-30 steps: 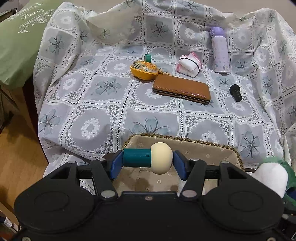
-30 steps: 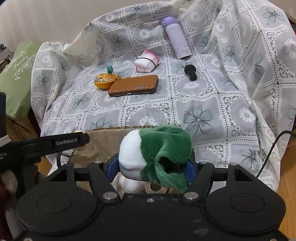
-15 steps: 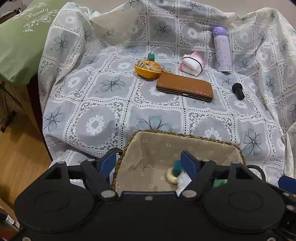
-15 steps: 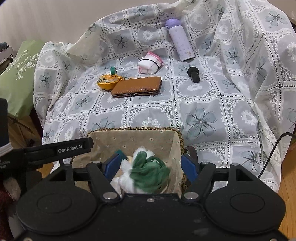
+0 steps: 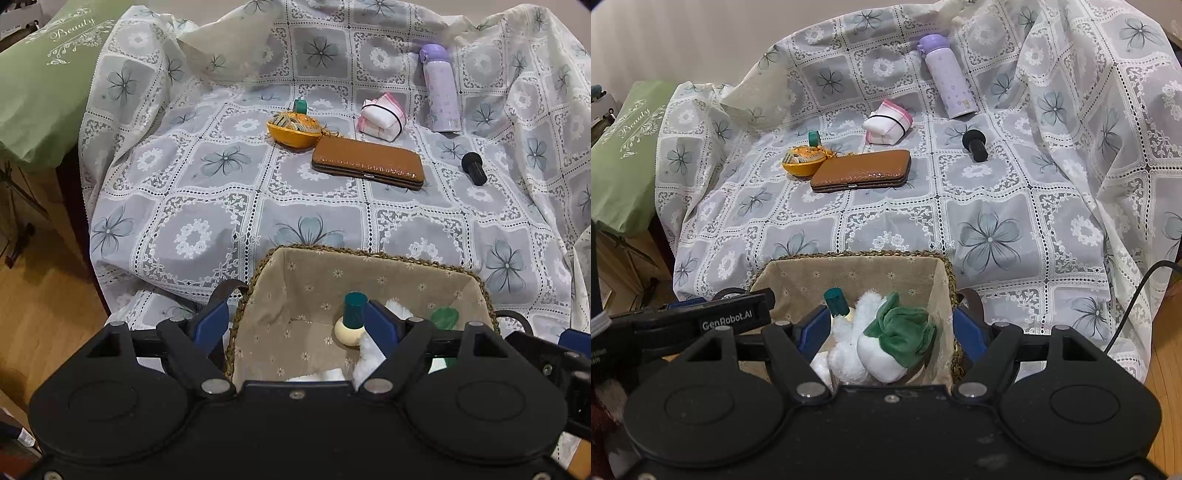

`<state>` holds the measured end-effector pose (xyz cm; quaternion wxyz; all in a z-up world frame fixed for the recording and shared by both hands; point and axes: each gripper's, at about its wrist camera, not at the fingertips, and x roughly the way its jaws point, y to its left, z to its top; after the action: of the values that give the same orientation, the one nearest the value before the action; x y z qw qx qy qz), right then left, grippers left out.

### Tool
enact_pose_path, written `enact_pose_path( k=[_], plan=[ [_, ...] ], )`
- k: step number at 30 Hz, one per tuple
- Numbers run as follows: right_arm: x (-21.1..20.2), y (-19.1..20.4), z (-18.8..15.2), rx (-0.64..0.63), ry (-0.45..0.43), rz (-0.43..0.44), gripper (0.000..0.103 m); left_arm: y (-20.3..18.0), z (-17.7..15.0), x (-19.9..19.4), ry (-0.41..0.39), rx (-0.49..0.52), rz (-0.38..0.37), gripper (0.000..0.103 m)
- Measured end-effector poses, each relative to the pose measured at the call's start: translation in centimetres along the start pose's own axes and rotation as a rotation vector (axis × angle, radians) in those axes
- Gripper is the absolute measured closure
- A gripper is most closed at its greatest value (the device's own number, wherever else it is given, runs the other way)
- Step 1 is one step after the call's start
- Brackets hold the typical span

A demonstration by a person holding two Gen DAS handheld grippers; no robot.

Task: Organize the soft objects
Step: 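Release the egg toy into the basket with the left gripper while the right releases the plush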

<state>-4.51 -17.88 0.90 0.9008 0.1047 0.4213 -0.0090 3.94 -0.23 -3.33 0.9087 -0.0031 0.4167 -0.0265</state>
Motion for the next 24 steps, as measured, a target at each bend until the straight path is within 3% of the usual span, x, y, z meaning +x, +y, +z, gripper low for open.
enact_pose_path(
  k=[24],
  plan=[
    [1.7,0.3,1.1,-0.037,0.023,-0.011,0.028,0.4,0.6,1.1,0.013,0.023,0.032,0.023]
  ],
)
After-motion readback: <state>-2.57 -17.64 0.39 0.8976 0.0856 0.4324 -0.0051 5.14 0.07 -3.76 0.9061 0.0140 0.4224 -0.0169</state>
